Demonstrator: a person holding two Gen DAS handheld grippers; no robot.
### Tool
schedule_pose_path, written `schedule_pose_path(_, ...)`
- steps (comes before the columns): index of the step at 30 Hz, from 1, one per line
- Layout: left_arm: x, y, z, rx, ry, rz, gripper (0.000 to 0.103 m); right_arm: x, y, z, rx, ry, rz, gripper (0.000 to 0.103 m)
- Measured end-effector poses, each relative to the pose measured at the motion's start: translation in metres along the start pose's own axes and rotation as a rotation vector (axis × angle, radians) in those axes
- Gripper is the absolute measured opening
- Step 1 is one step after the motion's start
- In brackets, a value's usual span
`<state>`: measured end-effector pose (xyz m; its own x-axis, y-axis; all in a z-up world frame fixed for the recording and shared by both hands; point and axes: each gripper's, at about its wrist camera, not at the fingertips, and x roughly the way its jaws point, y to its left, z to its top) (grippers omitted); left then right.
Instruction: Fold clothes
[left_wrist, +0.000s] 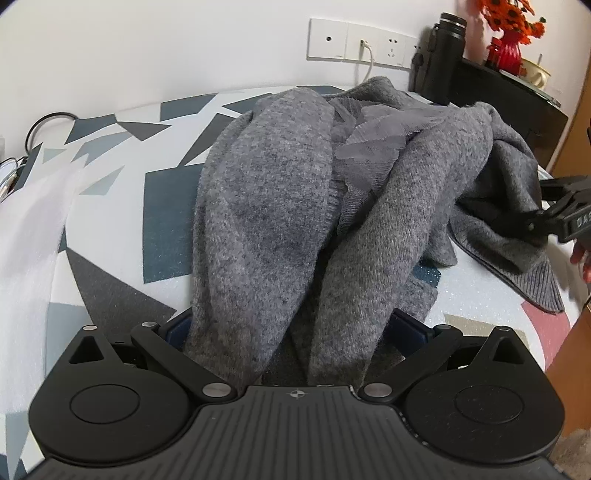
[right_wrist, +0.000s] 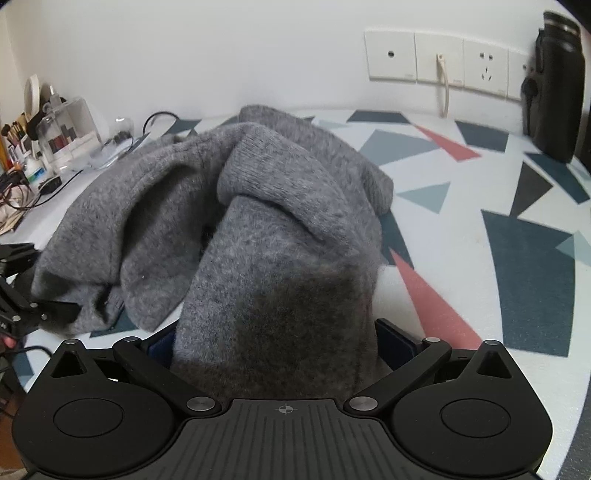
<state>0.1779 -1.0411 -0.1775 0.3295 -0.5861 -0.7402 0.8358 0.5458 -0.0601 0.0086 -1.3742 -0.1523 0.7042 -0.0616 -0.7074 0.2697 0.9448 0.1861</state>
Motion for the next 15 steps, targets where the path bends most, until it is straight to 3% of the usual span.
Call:
schedule_pose_path(5, 0.0, -0.002, -0.001, -0.038, -0.012, 0.025, 0.103, 0.004, 0.009, -0.002, -0.018, -0.006, -0.048, 0.102)
schedule_pose_path(9, 0.004, -0.006, 0.007, -0.057, 0.026, 0.062, 0.103, 0.006, 0.012, -0.001, -0.017, -0.002, -0.074, 0.102)
schedule_pose_path(15, 0.006, -0.004, 0.01, -0.053, 0.053, 0.053, 0.103, 0.007, 0.013, 0.001, 0.033, -0.007, -0.102, 0.102)
